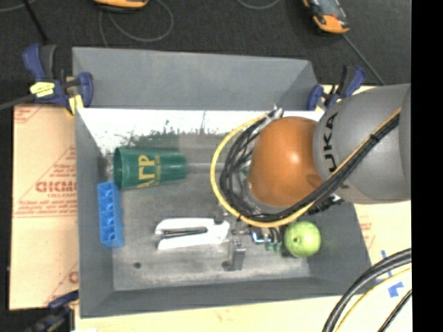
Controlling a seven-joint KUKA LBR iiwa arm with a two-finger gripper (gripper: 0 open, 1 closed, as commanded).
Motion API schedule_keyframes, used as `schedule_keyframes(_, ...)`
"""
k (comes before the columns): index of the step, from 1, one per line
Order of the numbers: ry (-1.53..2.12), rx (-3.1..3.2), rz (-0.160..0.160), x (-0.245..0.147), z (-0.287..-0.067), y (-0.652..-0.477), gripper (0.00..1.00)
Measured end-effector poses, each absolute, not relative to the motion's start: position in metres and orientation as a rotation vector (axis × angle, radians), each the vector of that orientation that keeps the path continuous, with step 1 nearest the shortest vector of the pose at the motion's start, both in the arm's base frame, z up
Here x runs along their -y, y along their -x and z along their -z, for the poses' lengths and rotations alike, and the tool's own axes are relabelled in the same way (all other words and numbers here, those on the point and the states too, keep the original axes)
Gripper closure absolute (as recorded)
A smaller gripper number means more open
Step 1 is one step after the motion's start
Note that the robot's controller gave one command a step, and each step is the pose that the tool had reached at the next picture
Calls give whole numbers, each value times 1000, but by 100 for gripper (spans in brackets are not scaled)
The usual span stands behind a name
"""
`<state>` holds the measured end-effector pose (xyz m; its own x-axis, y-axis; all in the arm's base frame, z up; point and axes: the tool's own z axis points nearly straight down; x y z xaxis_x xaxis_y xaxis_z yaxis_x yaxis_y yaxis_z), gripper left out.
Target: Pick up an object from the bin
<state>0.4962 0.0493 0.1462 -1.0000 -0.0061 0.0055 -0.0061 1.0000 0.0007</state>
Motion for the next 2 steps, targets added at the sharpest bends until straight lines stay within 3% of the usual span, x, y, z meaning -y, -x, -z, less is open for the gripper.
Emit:
schedule_keyframes(1, -7, 3144, 2, -49, -151, -498, 0)
schedule_keyframes(2, -180, 3146, 0, -62, -93, -538, 0)
